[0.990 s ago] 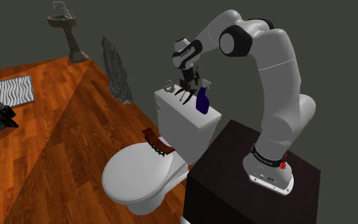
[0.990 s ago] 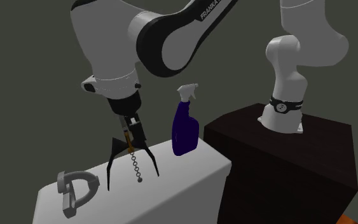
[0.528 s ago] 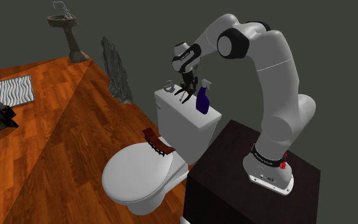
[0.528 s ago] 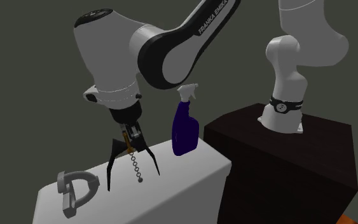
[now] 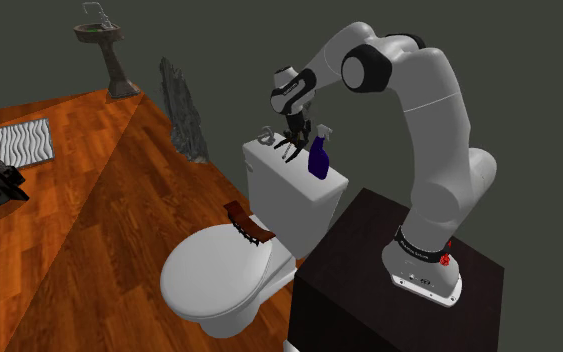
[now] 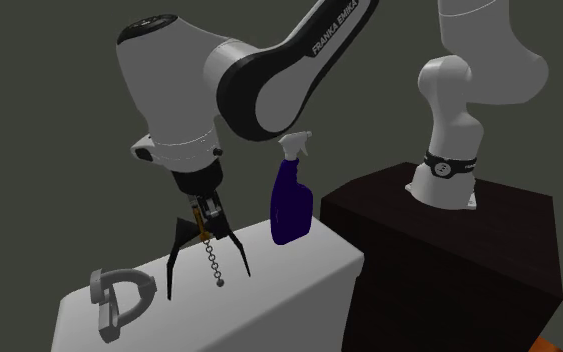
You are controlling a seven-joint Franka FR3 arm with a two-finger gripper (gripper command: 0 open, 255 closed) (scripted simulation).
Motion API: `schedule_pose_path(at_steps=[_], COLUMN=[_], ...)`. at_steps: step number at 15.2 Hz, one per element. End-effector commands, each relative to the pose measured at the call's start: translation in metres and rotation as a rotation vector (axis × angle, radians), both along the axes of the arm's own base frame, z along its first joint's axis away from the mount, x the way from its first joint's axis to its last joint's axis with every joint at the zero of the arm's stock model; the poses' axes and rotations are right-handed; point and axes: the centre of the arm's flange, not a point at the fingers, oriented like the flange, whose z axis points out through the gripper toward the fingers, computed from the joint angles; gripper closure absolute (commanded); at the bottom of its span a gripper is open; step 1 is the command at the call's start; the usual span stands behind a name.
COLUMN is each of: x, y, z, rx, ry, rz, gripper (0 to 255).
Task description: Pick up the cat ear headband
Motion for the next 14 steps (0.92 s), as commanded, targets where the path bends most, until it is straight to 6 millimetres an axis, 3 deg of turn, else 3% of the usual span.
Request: schedule_pose_path(at_steps=[1,14], x=[-0.001,-0.001], y=[0.0,0.0], z=[0.005,0.074], rx=[0.001,0.001], ry=[0.003,0.003], rz=[0.0,0.0], gripper=[255,255])
